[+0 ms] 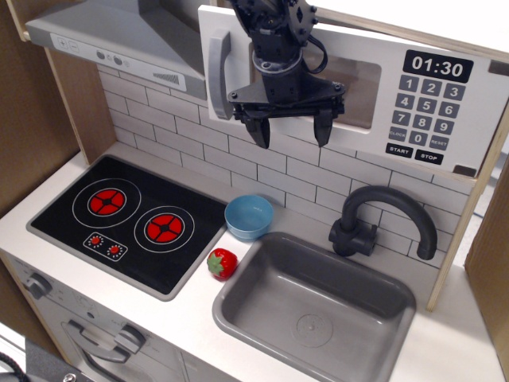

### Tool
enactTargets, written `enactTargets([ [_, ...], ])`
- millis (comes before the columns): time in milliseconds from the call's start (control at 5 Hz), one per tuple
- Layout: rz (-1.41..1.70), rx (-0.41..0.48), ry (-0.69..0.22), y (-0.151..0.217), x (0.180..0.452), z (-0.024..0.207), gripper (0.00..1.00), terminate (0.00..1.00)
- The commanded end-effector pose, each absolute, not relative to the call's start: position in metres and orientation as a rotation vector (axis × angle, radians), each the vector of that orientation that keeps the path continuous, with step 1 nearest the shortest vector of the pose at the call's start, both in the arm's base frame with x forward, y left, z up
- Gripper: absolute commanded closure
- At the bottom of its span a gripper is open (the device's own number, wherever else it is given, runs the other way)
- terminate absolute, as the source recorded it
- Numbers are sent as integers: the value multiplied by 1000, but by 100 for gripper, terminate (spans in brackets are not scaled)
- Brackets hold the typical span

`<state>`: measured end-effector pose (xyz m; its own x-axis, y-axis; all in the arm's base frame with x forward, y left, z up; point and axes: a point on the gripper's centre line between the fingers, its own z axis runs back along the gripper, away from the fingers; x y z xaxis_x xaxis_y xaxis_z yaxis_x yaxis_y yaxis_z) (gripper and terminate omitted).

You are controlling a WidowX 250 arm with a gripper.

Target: Close microwave

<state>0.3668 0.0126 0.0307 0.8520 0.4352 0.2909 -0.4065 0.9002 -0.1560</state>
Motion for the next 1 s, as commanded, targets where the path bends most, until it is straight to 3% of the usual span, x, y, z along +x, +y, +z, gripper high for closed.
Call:
enactTargets([
  [0,454,-99,-395,16,384,51,0,0],
  [600,472,-103,-415,19,397,58,0,0],
  [800,460,-108,-388,16,377,58,0,0],
])
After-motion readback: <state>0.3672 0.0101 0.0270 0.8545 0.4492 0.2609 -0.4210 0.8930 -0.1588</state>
